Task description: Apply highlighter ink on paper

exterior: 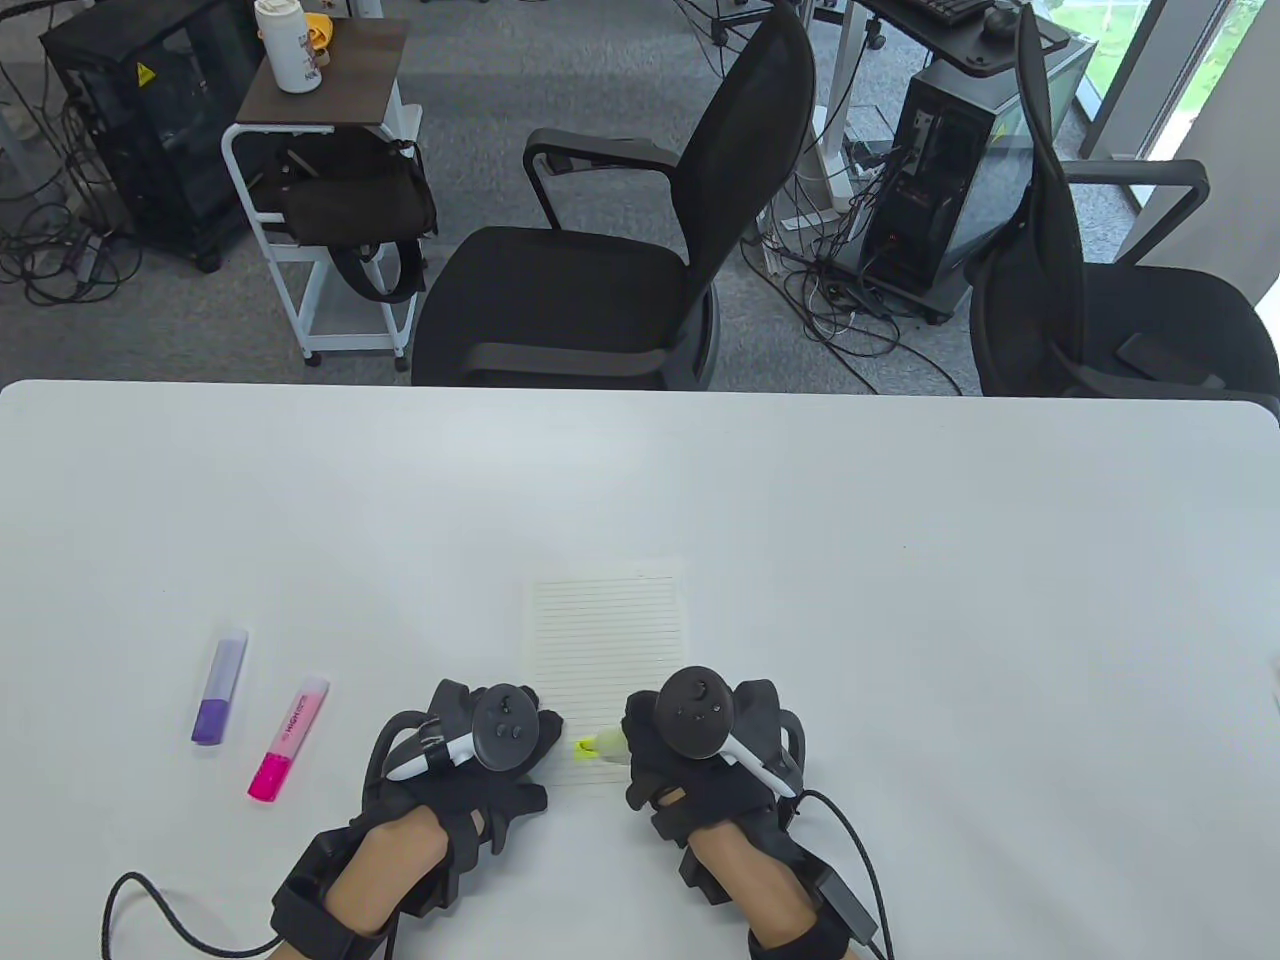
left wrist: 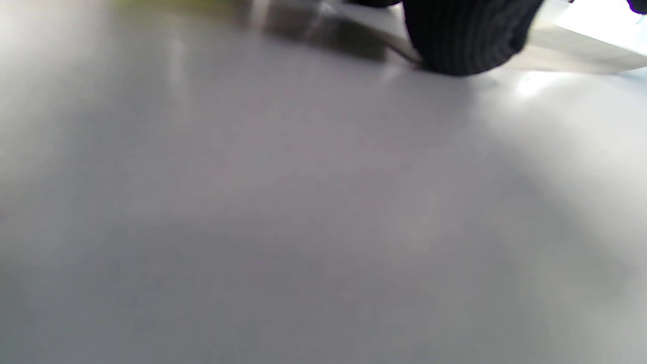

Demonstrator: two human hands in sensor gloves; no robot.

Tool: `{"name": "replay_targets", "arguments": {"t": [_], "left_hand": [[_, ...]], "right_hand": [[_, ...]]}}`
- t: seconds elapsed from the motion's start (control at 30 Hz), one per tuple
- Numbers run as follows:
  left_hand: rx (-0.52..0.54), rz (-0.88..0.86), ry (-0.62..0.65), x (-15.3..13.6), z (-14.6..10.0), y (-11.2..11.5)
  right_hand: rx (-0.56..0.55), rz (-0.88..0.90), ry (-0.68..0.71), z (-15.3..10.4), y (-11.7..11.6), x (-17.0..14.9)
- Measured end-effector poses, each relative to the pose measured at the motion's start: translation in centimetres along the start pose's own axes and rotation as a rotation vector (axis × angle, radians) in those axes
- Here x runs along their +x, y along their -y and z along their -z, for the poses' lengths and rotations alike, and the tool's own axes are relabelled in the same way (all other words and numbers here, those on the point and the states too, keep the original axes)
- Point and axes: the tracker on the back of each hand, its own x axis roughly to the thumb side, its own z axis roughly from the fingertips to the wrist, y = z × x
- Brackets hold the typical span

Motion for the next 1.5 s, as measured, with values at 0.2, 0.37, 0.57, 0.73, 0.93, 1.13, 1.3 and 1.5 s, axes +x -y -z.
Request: {"name": "replay_targets", "arguments": {"t": [0.2,0.37,0.57,0.73,0.93,1.13,1.3,1.5], "left_hand": [[0.000,0.001,0.000,0.0,0.0,0.0],[0.000,-0.002,0.000,0.0,0.0,0.0],[-0.001,0.001,0.000,0.0,0.0,0.0],[-0.001,-0.001,-0.001,0.0,0.0,0.0],[-0.001,-0.001,-0.001,0.0,0.0,0.0],[-0.002,0.000,0.000,0.0,0.0,0.0],[-0.001,-0.001,-0.001,0.0,0.0,0.0],[-0.002,-0.001,-0.001,0.0,0.0,0.0]], "right_hand": [[-0.011,-0.010,0.013,-0.2,0.4,0.0],[0.008,-0.041,-0.006,-0.3,0.3,0.4],[0.015,-0.016,0.022,-0.3,0.0,0.7],[-0.011,-0.066,-0.005,-0.6,0.6,0.6],[0.002,-0.035,0.031,-0.5,0.3,0.7],[-0.010,-0.098,0.007,-0.7,0.9,0.7],[0.009,-0.058,0.045,-0.5,0.2,1.2],[-0.023,-0.106,0.019,-0.8,0.9,1.0]]}}
